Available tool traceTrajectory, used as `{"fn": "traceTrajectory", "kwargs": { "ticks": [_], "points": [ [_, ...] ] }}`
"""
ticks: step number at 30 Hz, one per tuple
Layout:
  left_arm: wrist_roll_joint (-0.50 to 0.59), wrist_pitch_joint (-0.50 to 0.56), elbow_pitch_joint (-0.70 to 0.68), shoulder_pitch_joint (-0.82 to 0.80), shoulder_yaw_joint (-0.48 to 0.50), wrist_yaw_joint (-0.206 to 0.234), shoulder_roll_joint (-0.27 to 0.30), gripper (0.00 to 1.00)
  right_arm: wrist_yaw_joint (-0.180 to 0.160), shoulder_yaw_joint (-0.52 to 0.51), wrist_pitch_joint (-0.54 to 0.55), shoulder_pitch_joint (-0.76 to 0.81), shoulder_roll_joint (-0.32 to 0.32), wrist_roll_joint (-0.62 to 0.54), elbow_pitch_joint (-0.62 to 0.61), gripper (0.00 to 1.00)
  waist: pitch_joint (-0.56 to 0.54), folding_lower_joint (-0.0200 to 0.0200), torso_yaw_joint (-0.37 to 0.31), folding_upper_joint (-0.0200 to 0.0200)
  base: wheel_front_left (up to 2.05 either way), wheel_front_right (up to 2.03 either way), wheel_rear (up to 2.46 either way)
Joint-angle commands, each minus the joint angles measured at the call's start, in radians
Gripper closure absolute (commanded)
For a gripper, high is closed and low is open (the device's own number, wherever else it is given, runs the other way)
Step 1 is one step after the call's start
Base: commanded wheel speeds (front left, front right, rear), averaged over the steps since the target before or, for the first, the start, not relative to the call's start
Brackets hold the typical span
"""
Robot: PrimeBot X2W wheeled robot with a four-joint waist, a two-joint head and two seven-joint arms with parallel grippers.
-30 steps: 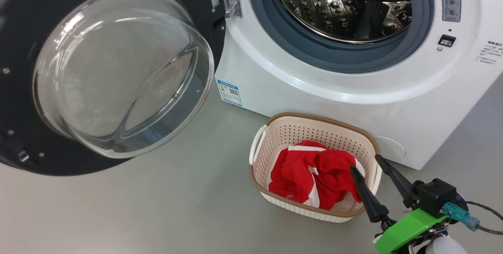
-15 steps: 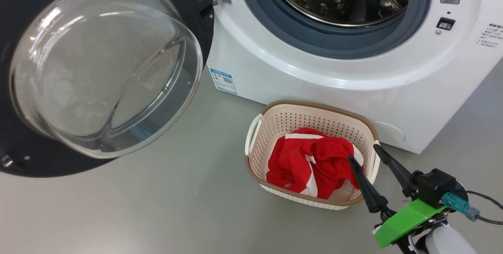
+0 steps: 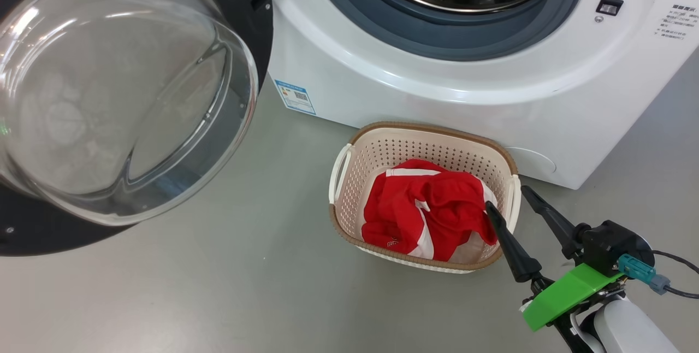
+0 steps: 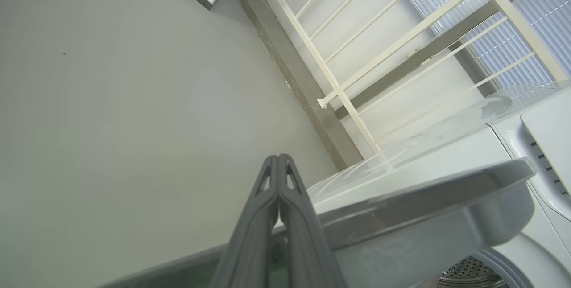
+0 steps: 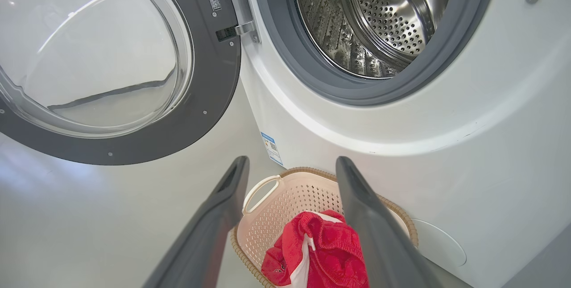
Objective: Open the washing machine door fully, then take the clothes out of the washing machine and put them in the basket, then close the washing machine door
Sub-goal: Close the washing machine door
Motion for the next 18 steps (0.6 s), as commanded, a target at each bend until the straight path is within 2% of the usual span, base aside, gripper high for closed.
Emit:
{"fn": "traceTrajectory", "kwargs": {
  "ticks": [1,9,18],
  "points": [
    [-0.011,0.014,-0.016,-0.021,0.016,0.0,0.073,1.0,0.002,0.018,-0.005,-0.016,-0.006,-0.007,-0.023,0.0,0.002,-0.0001,-0.001,0.0,0.0,0.0,0.0],
    [-0.064,0.154,-0.047,0.002,-0.005,-0.003,0.05,1.0,0.002,0.012,-0.005,-0.015,-0.005,-0.009,-0.02,0.0,-0.004,-0.0001,0.004,0.0,0.0,0.0,0.0],
    [-0.138,0.358,-0.222,0.096,-0.046,-0.004,0.051,1.0,0.002,0.008,-0.005,-0.005,0.007,-0.009,-0.018,0.0,-0.033,-0.0001,0.011,0.0,0.0,0.0,0.0]
  ]
}}
